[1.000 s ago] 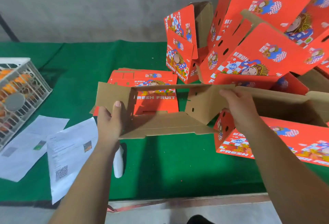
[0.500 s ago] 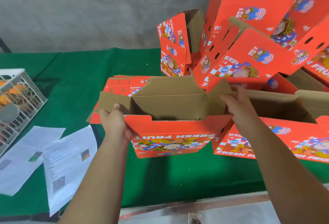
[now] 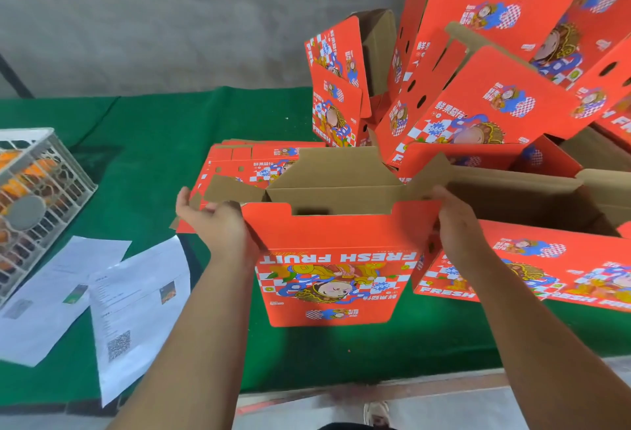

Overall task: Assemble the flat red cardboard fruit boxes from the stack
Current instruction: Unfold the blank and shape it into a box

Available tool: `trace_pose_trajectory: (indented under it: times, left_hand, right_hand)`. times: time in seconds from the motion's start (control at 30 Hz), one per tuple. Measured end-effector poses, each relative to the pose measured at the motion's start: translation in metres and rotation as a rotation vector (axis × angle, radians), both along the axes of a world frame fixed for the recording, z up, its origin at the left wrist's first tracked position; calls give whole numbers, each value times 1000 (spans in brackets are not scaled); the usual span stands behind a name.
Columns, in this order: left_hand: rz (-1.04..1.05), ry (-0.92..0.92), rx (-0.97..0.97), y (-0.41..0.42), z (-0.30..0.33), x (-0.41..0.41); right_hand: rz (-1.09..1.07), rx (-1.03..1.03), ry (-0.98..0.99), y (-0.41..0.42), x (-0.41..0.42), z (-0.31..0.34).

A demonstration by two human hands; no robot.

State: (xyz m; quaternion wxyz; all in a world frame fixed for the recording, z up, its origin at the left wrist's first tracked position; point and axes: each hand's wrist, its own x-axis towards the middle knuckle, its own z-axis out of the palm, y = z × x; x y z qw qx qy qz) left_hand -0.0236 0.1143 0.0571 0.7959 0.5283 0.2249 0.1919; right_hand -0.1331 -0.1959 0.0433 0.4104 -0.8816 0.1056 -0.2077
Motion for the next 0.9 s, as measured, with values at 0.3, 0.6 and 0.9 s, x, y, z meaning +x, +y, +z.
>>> trace_pose_trajectory:
  times: [0.3,0.6,0.9]
  left_hand:
    - [-104,-34,321,1,1,-2]
    - [-258,-390,1273,-3,-14,-26]
    - [-732,-226,1728,1,-8,-11]
  right_hand:
    - [-187,-28,90,14,-7,-3]
    - [17,-343,-11,37,3,7]
    - [139,-307,-29,39,-2,-6]
